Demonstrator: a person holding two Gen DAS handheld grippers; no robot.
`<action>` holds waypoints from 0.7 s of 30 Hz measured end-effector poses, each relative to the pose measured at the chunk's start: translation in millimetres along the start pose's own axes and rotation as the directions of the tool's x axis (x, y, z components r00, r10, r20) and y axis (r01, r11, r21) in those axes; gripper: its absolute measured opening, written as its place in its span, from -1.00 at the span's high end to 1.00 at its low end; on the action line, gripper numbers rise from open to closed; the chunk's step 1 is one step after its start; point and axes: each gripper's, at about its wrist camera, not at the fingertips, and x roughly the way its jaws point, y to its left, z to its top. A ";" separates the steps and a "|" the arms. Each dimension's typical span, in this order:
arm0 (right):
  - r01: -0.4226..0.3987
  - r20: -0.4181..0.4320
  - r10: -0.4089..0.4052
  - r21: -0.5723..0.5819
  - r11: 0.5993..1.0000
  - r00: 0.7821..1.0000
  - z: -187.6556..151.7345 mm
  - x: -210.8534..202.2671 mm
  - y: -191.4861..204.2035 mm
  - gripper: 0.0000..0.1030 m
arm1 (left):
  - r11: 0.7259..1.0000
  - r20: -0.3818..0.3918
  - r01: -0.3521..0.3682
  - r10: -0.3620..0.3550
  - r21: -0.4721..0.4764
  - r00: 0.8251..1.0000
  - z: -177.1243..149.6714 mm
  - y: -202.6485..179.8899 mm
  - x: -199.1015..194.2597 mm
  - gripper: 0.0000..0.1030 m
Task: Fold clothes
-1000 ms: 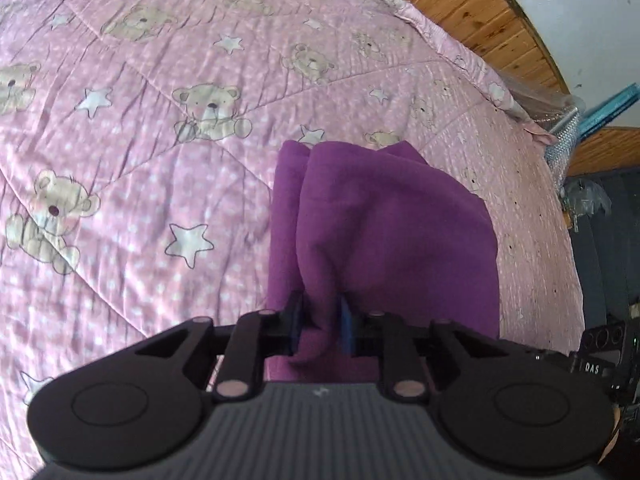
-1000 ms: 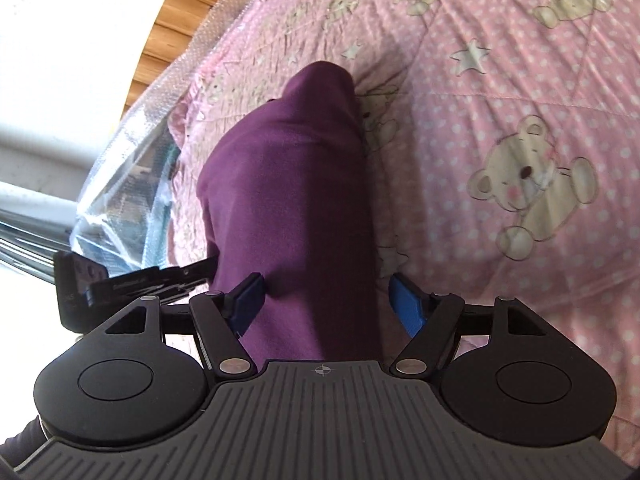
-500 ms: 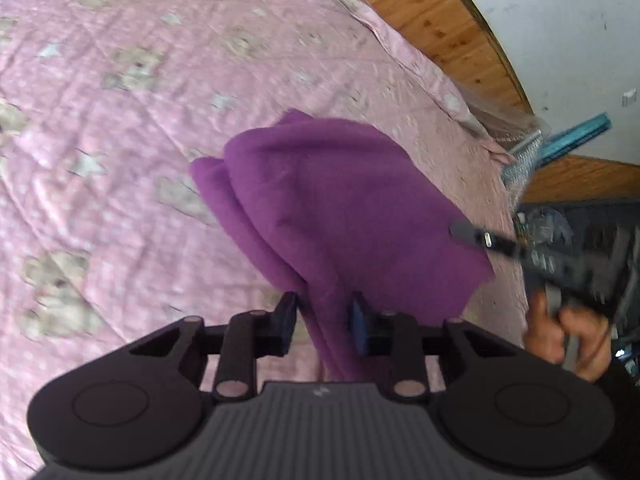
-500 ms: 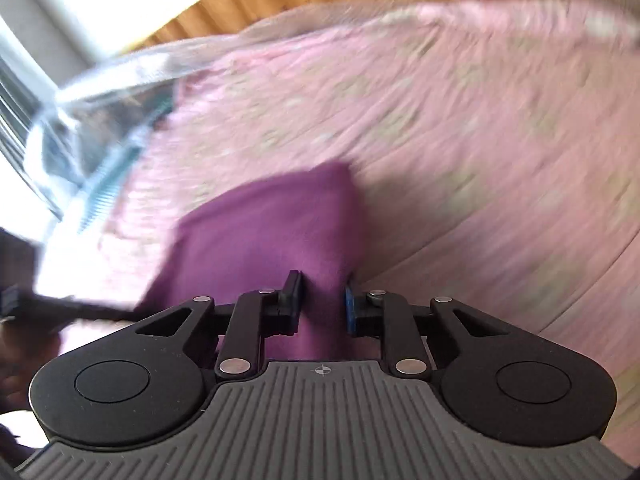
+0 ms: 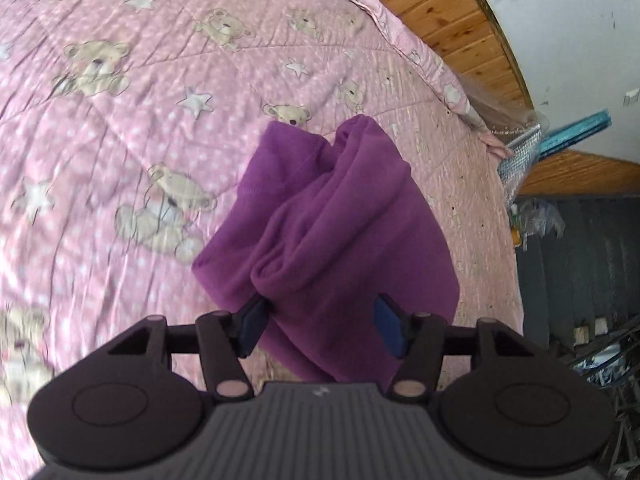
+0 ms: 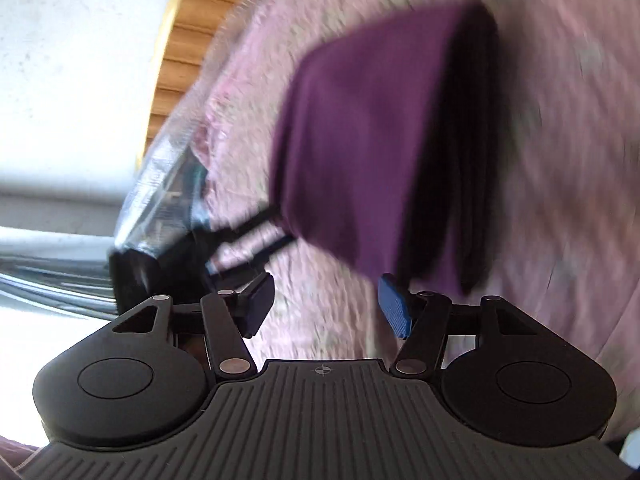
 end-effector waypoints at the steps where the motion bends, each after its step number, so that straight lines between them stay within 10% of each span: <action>1: -0.002 0.025 0.002 0.035 0.999 1.000 -5.2 7.6 -5.9 -0.23 | 1.000 -0.013 -0.004 0.005 0.026 1.000 2.2 -3.2 4.4 -0.12; 14: -0.157 0.350 0.056 0.266 0.951 0.935 -19.2 9.5 -38.8 -0.07 | 0.999 -0.051 0.023 -0.021 0.044 0.998 13.3 5.2 11.4 -0.05; 15: -0.137 0.345 0.040 0.262 0.955 0.938 -17.7 12.6 -37.7 -0.06 | 0.999 -0.054 0.019 -0.016 0.049 0.998 13.0 4.9 13.6 -0.05; 17: -0.063 0.341 -0.016 0.218 0.974 0.940 -14.3 16.7 -28.4 0.77 | 0.998 -0.053 0.016 -0.012 0.060 0.999 12.2 4.3 15.6 0.02; 21: 0.177 0.391 -0.184 0.056 0.983 0.902 -9.2 11.4 3.9 0.86 | 0.998 -0.031 0.023 -0.021 0.052 0.999 7.2 10.6 10.6 0.56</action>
